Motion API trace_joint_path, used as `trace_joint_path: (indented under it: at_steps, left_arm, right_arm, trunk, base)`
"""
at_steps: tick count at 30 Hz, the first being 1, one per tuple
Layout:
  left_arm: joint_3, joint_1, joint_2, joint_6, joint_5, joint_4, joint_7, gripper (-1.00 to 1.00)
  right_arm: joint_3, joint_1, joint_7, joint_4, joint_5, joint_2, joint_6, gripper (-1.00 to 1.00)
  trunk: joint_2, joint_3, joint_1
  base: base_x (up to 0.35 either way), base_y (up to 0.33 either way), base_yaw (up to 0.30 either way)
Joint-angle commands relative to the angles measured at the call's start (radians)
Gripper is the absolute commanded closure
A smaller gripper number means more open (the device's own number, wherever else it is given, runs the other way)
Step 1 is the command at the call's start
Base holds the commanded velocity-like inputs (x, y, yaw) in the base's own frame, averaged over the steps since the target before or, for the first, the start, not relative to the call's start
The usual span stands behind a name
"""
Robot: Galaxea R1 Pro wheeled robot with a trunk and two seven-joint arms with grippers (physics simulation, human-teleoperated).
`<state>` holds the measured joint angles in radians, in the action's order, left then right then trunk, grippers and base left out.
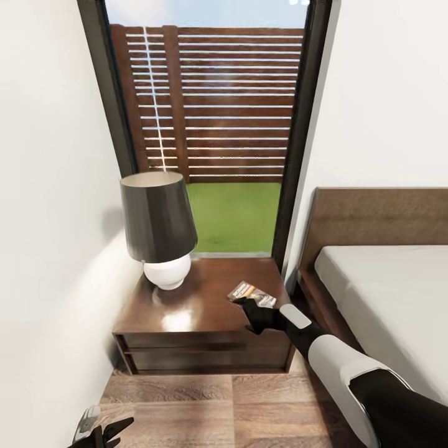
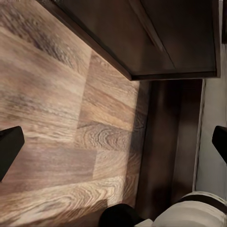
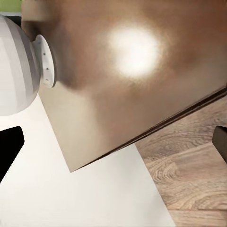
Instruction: In the bedroom, move the book from the bed onto either nightstand, and place the two sandals side by side next to the bed.
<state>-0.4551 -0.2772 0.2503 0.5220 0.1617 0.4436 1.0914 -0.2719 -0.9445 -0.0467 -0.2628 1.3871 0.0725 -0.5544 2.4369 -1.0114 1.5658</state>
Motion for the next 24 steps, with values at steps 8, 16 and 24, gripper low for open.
trace_joint_path:
  at_steps: [8, 16, 24]
  left_arm:
    - [-0.001, -0.001, 0.0, 0.009, 0.001, 0.001, 0.001, -1.0]
    - [0.0, -0.002, 0.0, 0.009, 0.0, 0.001, -0.002, -1.0]
    - [0.001, -0.002, 0.002, 0.009, -0.001, 0.001, -0.005, -1.0]
  right_arm:
    - [-0.006, 0.0, 0.015, 0.012, 0.007, -0.004, -0.004, -1.0]
    - [-0.008, 0.001, 0.035, 0.049, 0.0, -0.003, -0.007, -1.0]
    - [-0.007, 0.001, 0.07, 0.108, 0.002, -0.002, -0.003, -1.0]
  trunk:
    - [-0.056, 0.024, -0.031]
    - [-0.112, 0.049, -0.062]
    - [-0.168, 0.074, -0.092]
  base:
    - [0.0, 0.0, 0.0]
    - [0.0, 0.0, 0.0]
    - [0.0, 0.0, 0.0]
